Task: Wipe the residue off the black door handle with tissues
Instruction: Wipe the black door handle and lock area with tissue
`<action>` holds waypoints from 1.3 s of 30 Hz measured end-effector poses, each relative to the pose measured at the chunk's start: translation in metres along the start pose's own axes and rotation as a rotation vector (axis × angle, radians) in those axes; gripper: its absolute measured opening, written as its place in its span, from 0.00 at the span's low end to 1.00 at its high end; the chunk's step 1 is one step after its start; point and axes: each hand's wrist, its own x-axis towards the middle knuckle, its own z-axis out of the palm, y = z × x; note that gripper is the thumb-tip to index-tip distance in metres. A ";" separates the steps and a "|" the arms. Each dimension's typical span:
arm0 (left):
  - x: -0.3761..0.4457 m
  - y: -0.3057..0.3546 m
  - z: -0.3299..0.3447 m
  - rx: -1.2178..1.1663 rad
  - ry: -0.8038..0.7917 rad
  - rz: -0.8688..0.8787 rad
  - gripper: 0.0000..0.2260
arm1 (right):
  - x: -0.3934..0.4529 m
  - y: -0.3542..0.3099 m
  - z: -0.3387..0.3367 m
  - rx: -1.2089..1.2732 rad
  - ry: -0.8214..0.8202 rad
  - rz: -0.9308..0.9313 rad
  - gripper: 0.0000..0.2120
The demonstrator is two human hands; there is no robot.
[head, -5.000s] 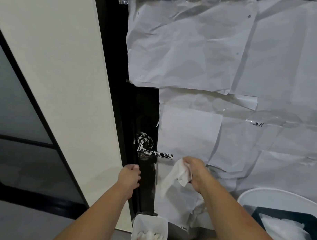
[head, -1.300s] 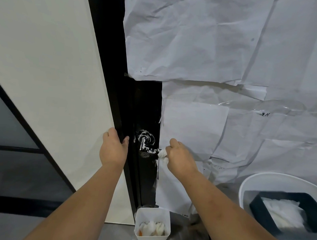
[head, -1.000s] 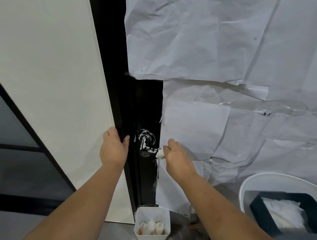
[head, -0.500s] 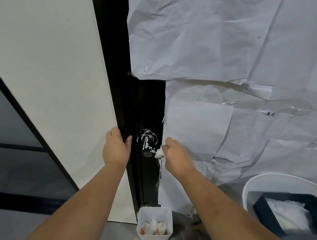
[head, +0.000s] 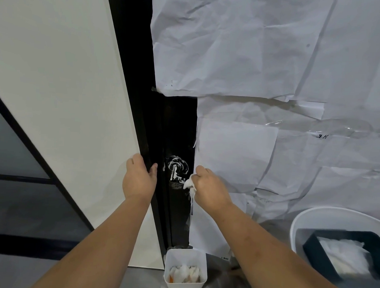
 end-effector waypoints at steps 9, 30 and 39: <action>0.000 0.000 -0.001 -0.001 -0.004 -0.001 0.14 | 0.004 -0.009 0.003 -0.049 -0.010 -0.028 0.12; 0.001 -0.003 -0.001 -0.002 -0.007 0.015 0.14 | -0.040 0.004 0.075 0.162 -0.054 -0.248 0.17; 0.001 -0.002 -0.001 0.015 -0.014 0.014 0.15 | -0.046 0.006 0.057 1.542 -0.232 0.887 0.17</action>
